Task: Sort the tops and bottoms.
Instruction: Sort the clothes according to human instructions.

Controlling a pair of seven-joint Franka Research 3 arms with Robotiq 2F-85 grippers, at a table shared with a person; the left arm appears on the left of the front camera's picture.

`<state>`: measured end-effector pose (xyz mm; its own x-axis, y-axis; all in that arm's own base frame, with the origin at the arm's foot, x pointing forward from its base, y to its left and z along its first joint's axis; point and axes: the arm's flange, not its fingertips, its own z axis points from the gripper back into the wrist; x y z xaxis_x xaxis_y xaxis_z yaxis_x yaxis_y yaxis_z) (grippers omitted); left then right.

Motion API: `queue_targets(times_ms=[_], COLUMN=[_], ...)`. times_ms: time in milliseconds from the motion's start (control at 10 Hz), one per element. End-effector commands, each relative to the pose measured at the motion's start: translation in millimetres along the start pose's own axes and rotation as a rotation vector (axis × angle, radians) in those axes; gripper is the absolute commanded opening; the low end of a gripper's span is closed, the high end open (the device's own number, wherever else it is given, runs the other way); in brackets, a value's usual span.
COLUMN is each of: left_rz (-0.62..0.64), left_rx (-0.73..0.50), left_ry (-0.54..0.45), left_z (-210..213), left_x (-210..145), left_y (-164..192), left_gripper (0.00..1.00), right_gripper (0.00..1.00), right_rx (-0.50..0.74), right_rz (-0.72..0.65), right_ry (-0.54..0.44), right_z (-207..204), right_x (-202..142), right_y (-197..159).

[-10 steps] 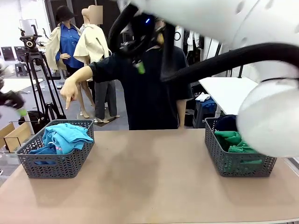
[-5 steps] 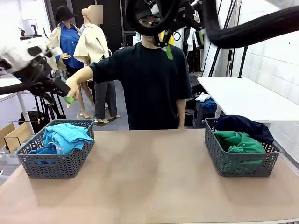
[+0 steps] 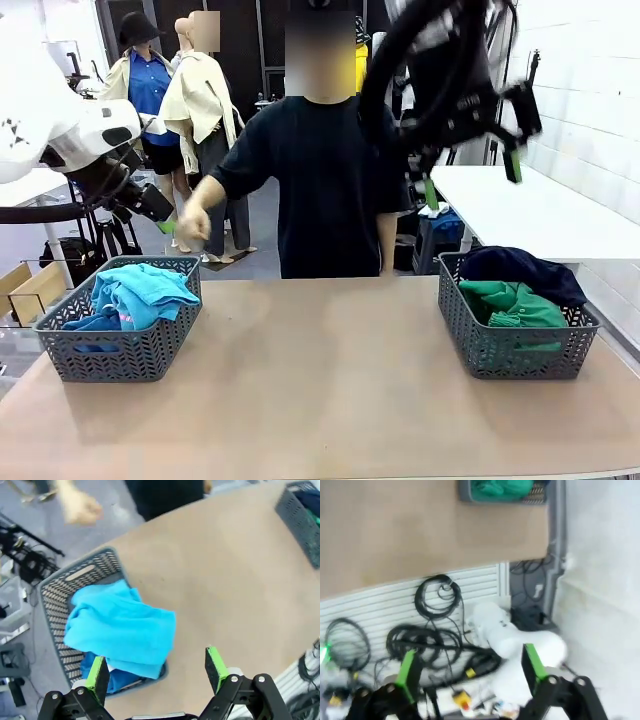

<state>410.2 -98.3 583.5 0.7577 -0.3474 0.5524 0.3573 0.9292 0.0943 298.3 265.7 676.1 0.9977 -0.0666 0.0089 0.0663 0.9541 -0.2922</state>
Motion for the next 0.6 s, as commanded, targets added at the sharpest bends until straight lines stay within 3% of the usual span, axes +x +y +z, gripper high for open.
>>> queue_targets(times_ms=[0, 300, 400, 500], left_rz=[0.140, 0.189, 0.178, 0.157], left_rx=[0.124, 0.146, 0.127, 0.113], left_ry=[0.045, 0.121, 0.141, 0.168], left_z=[-8.5, -11.4, -14.8, -15.9], left_x=[4.7, 5.1, 3.9, 0.0], left_y=[3.4, 21.6, 22.5, 24.1], left_gripper=[1.00, 1.00, 1.00, 1.00], right_gripper=[1.00, 1.00, 1.00, 1.00], right_rx=[0.055, 0.034, 0.112, 0.196], right_rz=[-0.167, -0.412, -0.472, -0.447], right_ry=[-0.155, -0.160, -0.205, -0.251], right_z=[-205.4, -231.6, -232.6, -225.3], right_x=[-21.8, 19.7, 30.9, 35.1], right_y=[-19.8, 1.9, 1.7, 1.4])
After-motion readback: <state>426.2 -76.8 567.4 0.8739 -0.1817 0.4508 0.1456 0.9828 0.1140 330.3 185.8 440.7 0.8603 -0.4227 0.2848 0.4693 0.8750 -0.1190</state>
